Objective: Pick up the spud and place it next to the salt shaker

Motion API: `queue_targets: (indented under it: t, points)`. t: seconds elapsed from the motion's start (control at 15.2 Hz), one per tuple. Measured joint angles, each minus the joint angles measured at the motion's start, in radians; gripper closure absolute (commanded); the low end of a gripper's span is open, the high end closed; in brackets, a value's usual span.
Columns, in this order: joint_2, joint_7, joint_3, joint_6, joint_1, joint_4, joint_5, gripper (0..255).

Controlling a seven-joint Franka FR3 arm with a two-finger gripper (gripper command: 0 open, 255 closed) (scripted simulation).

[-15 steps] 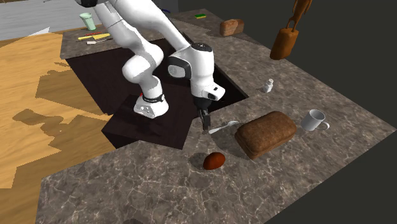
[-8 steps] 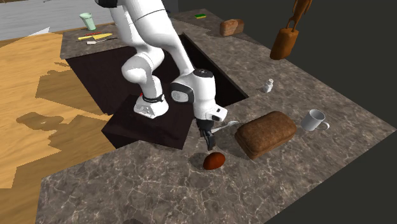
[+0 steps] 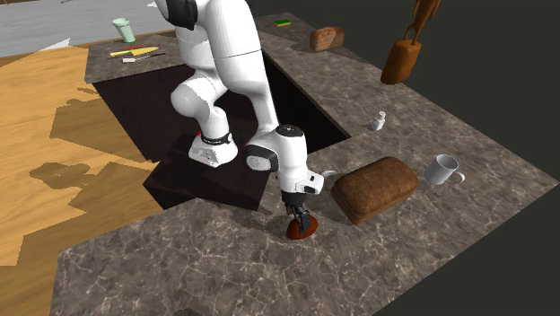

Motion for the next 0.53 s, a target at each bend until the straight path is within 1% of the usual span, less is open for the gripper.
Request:
queue_targets:
  t: [0.26, 0.53]
  points:
    - [0.084, 0.01, 0.0, 0.056, -0.005, 0.032, 0.002, 0]
    - [0.098, 0.013, -0.003, 0.066, -0.004, 0.036, 0.001, 0]
